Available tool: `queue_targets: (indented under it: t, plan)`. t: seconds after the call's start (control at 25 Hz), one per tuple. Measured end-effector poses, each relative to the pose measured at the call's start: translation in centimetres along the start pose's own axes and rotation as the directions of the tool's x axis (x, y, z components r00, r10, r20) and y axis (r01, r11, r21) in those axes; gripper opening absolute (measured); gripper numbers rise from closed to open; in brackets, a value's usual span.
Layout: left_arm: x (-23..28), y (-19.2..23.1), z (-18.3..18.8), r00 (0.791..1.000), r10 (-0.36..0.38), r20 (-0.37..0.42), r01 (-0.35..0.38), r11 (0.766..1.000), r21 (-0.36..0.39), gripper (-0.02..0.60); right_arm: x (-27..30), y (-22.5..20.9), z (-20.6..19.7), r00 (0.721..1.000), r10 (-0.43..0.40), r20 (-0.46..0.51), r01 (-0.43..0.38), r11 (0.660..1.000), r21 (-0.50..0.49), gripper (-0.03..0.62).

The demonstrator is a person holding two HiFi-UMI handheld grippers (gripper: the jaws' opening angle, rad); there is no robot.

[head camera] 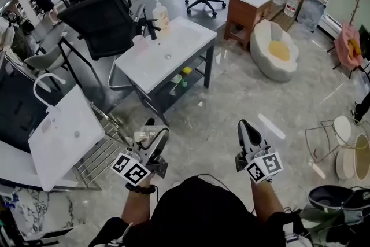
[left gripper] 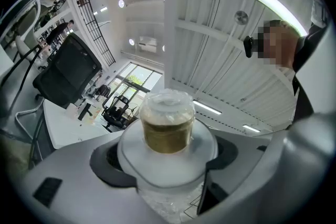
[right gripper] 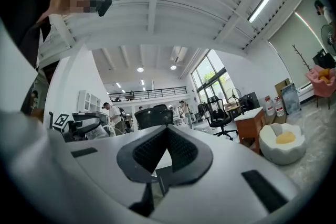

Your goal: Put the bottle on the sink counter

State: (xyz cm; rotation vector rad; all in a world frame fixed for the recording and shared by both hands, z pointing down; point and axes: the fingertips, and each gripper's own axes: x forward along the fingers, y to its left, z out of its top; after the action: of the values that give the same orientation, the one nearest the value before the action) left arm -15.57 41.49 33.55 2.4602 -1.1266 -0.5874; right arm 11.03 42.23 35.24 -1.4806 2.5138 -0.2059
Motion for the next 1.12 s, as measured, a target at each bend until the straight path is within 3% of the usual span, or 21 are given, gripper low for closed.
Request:
queue_targets:
  t: [0.32, 0.72, 1.0, 1.12]
  plan:
    - [1.2, -2.9, -1.6, 1.000, 0.018, -0.008, -0.018, 0.999, 0.051, 0.354, -3.3, -2.9, 0.5, 1.000, -0.001, 0.024, 0.000, 0.999, 0.041, 0.032]
    - [2.8, -7.4, -5.1, 0.994, 0.103, -0.039, -0.098, 0.989, 0.115, 0.354, -8.8, -7.3, 0.0, 1.000, 0.009, 0.009, -0.010, 0.994, 0.105, 0.032]
    - [3.6, -6.3, -5.4, 0.990, 0.127, -0.065, -0.116, 0.982, 0.150, 0.354, -6.9, -7.7, -1.0, 1.000, 0.017, -0.014, -0.015, 0.993, 0.120, 0.032]
    - [5.0, -4.5, -5.2, 0.990, 0.123, -0.069, -0.110, 0.981, 0.158, 0.354, -5.4, -7.7, -0.8, 1.000, 0.009, -0.026, -0.007, 0.997, 0.077, 0.032]
